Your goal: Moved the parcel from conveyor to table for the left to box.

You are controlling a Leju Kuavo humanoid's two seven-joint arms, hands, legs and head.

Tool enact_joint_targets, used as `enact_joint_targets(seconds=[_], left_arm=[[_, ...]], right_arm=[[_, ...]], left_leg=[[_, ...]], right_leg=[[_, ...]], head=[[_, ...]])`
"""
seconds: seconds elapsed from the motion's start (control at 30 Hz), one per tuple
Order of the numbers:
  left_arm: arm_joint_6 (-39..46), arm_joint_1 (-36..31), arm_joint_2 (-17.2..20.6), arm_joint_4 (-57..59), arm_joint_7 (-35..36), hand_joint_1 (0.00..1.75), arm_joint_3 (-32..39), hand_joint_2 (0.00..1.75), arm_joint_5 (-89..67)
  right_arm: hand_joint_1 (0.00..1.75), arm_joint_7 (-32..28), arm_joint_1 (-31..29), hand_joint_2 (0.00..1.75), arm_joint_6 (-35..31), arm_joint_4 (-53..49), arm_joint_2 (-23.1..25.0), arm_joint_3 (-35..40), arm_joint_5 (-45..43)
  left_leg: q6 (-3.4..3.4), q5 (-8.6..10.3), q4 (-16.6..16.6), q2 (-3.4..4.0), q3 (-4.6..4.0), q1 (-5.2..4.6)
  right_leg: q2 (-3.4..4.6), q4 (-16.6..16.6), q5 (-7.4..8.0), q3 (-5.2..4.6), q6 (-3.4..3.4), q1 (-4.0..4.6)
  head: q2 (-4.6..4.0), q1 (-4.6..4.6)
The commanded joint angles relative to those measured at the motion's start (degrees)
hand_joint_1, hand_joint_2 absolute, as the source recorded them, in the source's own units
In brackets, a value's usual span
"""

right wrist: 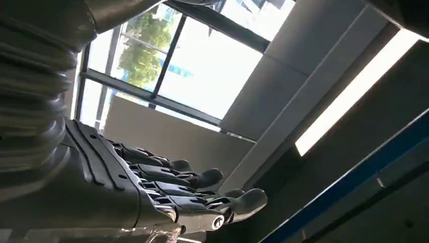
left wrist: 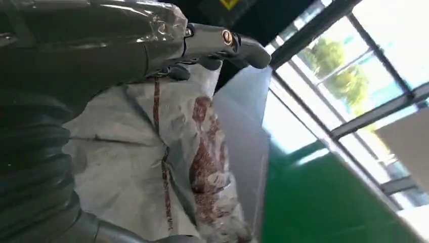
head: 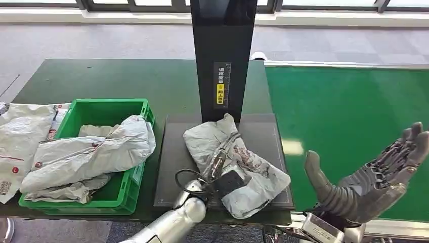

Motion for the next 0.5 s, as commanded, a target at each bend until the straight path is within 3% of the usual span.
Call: enact_joint_targets(seconds=[0.03, 0.23, 0.5], left_arm=[[0.35, -5.89, 1.92, 10.90, 10.92, 0.00, -21.63, 1.75, -6.09], [0.35, -5.89, 1.92, 10.90, 10.92, 0.00, -21.63, 1.75, -6.09], [-6.68, -6.76, 1.92, 14.42, 22.29, 0.00, -27.63, 1.75, -11.50]], right_arm=[[0.00, 0.15, 2.02, 1.75, 0.04, -1.09, 1.10, 1.92, -1.04], [0.00, 0.15, 2.02, 1.75, 0.04, -1.09, 1.10, 1.92, -1.04], [0.00, 0.15, 2.58, 1.75, 0.04, -1.12, 0.15, 2.41, -3.02]], left_leg=[[-0.01, -0.02, -0.16, 0.03, 0.24, 0.05], [-0.01, -0.04, -0.12, 0.10, 0.19, 0.02], [0.01, -0.03, -0.13, 0.10, 0.22, 0.02]], right_leg=[[-0.03, -0.19, -0.01, 0.26, -0.08, 0.07], [0.04, -0.13, 0.00, 0.18, -0.07, 0.03], [0.04, -0.17, 0.01, 0.26, -0.05, 0.03]], head=[[0.00, 0.00], [0.00, 0.00], [0.00, 0.00]])
